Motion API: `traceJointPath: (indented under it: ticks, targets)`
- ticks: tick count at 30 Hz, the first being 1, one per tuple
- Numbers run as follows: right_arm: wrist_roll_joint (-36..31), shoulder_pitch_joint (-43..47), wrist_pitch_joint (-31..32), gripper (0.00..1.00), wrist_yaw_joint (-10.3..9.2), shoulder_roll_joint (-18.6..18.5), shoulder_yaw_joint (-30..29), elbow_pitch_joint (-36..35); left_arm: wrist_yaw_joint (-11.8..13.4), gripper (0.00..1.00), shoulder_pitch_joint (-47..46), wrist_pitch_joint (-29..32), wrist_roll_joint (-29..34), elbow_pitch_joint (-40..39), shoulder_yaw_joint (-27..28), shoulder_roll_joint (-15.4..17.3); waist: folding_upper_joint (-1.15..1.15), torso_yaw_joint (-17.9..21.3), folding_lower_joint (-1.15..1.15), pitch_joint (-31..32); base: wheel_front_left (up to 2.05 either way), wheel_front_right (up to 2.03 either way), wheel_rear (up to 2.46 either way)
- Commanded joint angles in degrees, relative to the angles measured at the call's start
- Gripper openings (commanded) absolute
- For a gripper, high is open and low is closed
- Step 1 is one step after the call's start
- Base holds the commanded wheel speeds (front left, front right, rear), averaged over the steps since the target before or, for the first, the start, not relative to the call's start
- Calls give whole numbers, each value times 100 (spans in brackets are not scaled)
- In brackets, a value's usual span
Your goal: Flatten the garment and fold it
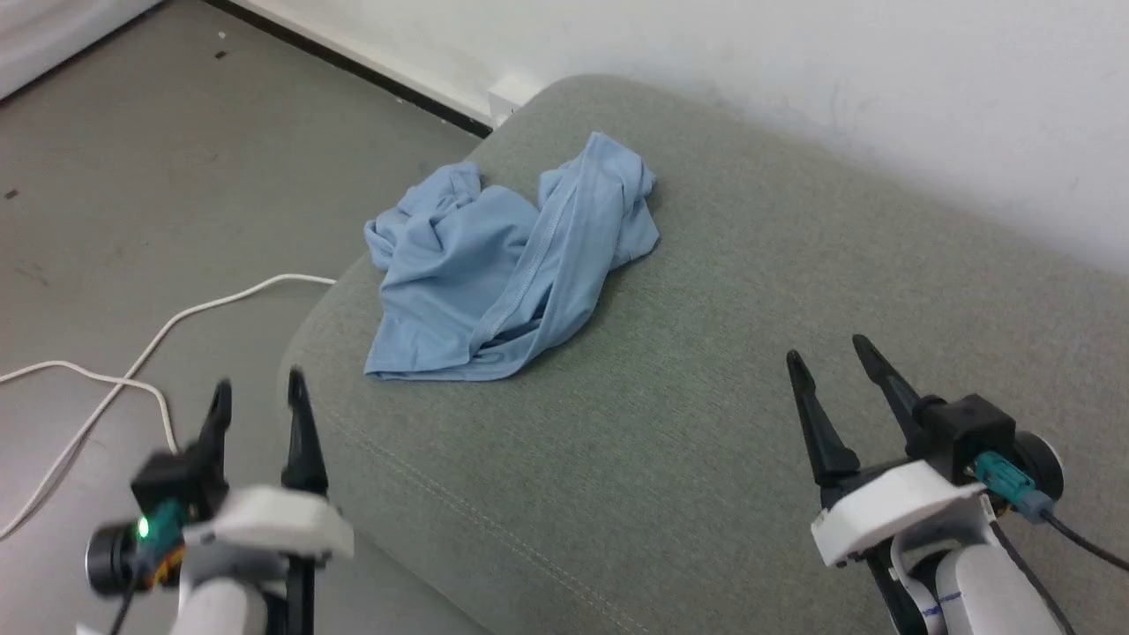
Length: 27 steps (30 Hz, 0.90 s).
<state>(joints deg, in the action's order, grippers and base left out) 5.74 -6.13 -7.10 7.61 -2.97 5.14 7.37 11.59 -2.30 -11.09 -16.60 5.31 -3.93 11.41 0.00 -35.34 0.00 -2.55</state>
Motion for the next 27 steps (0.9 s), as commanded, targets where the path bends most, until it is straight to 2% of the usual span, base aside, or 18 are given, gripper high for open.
traceJointPath:
  ticks: [1,7,14,18,23,27]
  targets:
    - [-43,-109,13,100,-12,10,-11,-39,-53,100,-238,41,-34,37,-23,36,0,142,0,-196,0,0,0]
    - [-249,-349,167,100,-12,10,28,-230,-502,100,-1821,767,-382,861,-90,176,0,630,0,-829,0,0,0]
    - [-462,-742,267,100,-12,10,81,-423,-967,100,-3388,1670,-1144,1996,194,333,0,1387,0,-1665,0,0,0]
    - [-543,-946,272,100,-12,9,84,-536,-1034,100,-3931,2372,-1475,2456,433,680,0,1808,0,-2141,0,0,0]
    - [-651,-1068,301,100,-12,-4,4,-682,-1021,100,-4271,3244,-1650,2793,510,1073,0,2133,0,-2736,0,0,0]
    - [-677,-1221,268,100,-12,-6,-29,-825,-888,100,-4387,3749,-1825,2879,648,1256,0,2337,0,-3151,0,0,0]
